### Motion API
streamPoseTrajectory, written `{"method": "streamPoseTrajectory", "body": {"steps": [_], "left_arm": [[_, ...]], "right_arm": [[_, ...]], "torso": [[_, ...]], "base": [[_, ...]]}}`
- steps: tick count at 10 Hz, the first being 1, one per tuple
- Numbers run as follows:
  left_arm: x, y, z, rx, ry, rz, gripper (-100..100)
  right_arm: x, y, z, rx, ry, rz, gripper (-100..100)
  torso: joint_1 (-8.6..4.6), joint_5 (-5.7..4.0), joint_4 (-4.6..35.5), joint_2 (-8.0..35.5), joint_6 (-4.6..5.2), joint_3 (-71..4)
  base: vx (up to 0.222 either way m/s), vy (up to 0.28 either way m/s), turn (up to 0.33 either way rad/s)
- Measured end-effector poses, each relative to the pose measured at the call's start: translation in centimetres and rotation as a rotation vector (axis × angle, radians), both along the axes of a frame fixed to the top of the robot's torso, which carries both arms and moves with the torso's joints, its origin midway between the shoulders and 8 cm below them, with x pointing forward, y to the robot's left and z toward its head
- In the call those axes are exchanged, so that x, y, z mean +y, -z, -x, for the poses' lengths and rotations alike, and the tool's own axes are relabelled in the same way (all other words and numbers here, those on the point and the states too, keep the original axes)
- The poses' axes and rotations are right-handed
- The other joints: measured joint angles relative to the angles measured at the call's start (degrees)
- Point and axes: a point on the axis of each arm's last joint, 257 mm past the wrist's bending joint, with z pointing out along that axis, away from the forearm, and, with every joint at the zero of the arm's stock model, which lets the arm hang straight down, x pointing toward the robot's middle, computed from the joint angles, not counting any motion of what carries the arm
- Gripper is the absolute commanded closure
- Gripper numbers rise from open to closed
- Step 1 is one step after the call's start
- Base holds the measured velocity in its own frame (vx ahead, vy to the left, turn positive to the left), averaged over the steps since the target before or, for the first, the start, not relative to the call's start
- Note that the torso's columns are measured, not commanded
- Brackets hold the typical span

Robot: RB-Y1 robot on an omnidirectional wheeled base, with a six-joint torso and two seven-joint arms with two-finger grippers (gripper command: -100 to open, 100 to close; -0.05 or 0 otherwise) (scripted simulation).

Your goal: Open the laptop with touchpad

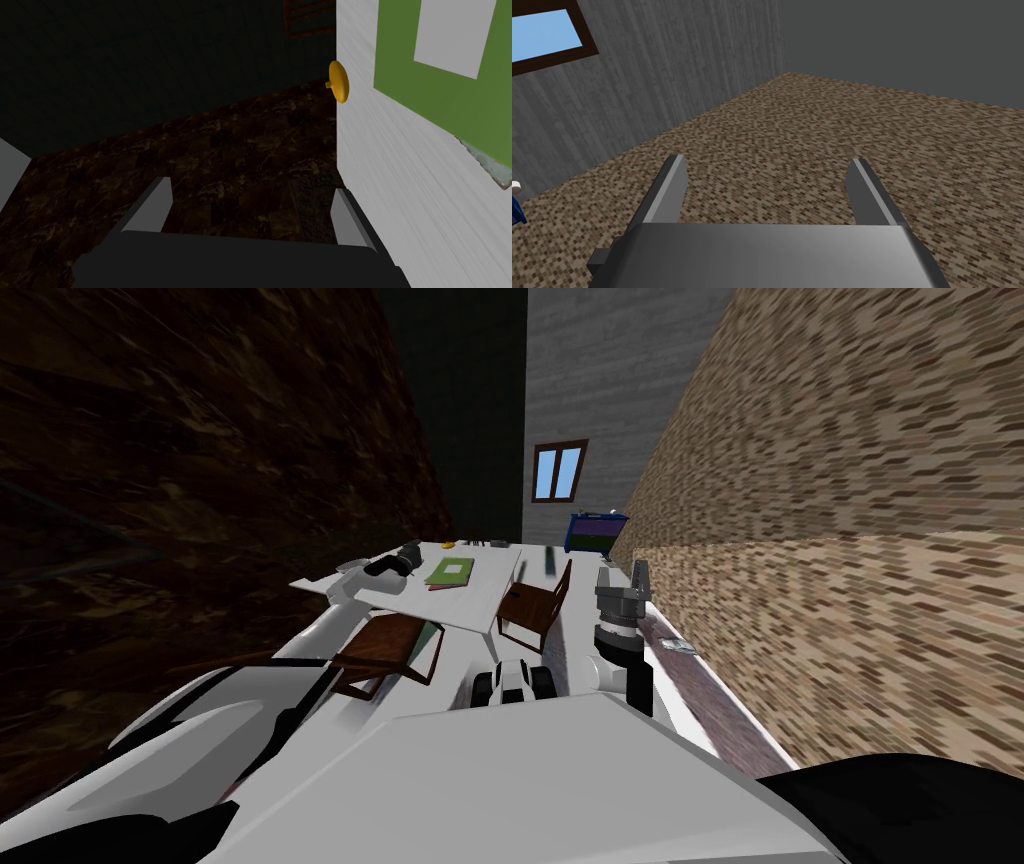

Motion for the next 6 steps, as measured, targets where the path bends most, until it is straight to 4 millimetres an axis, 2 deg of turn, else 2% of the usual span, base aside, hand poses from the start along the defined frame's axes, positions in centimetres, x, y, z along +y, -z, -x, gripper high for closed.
{"method": "streamPoseTrajectory", "body": {"steps": [1, 6], "left_arm": [[0.03, -0.07, -0.01, 0.002, -0.001, 0.001, 0], [0.02, -0.06, -0.01, 0.002, -0.001, 0.001, 0]], "right_arm": [[0.0, 0.0, 0.0, 0.0, 0.0, 0.0, 0], [0.0, 0.0, 0.0, 0.0, 0.0, 0.0, 0]], "torso": [[0.01, 0.02, -0.01, 0.0, -0.01, 0.0], [0.0, 0.0, 0.01, 0.04, 0.0, 0.03]], "base": [[0.0, 0.0, 0.0], [0.0, 0.0, 0.0]]}}
